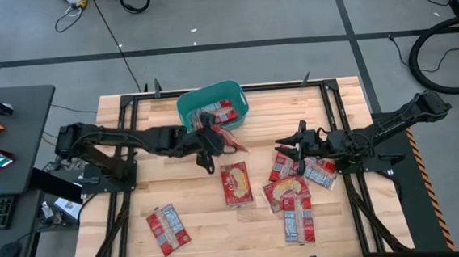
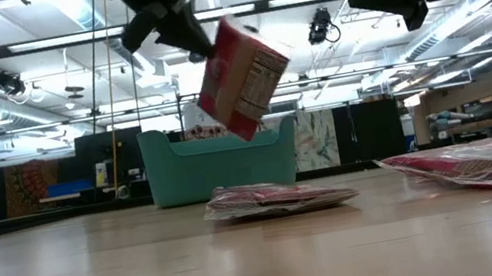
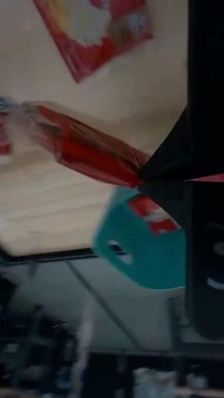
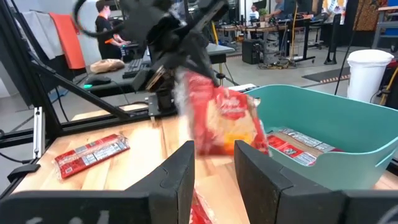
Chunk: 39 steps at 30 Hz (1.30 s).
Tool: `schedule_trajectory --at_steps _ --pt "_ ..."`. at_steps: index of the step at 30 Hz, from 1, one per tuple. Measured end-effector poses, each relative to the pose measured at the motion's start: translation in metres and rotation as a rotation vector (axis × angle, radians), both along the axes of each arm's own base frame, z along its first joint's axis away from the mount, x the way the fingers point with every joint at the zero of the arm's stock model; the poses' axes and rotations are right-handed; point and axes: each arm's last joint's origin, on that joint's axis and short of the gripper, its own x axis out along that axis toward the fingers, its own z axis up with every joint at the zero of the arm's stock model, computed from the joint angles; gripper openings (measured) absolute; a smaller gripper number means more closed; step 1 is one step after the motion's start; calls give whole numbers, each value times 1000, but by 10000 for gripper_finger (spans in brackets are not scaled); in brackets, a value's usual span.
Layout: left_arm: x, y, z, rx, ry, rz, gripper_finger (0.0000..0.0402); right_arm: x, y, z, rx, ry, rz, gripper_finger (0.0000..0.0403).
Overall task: Sort popcorn bags into baskets
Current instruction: Put the red popcorn bag into the green bin
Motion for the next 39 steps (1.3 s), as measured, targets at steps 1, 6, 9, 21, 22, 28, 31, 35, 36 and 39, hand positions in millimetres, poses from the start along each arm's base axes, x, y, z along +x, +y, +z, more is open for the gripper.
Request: schedule_trajectory --at_steps 1,6,9,21,22,28,31,35,36,39 --pt "-2 5 0 -10 0 33 0 0 0 0 0 -1 0 119" --pt "-9 26 1 -20 -6 185 0 0 0 0 -1 1 -4 119" --pt "-12 38 0 -44 -11 256 0 0 0 0 0 1 -6 119" --pt "-26 47 21 -139 -111 300 0 0 0 -1 -2 6 -13 119" --pt "-27 47 25 -146 -125 300 0 0 0 -1 -2 6 -16 119" --pt "-31 55 28 -146 -129 352 0 0 -1 0 3 -2 -20 119" --pt "-34 62 24 -157 -110 401 0 0 -1 0 3 -2 -21 119" --pt "-39 76 18 -186 -85 490 0 0 -1 0 2 -4 -21 119" --pt "-41 81 17 -194 -81 517 0 0 -1 0 2 -5 -21 119" --pt "-42 95 10 -234 -79 582 0 0 -1 1 2 -7 -21 119"
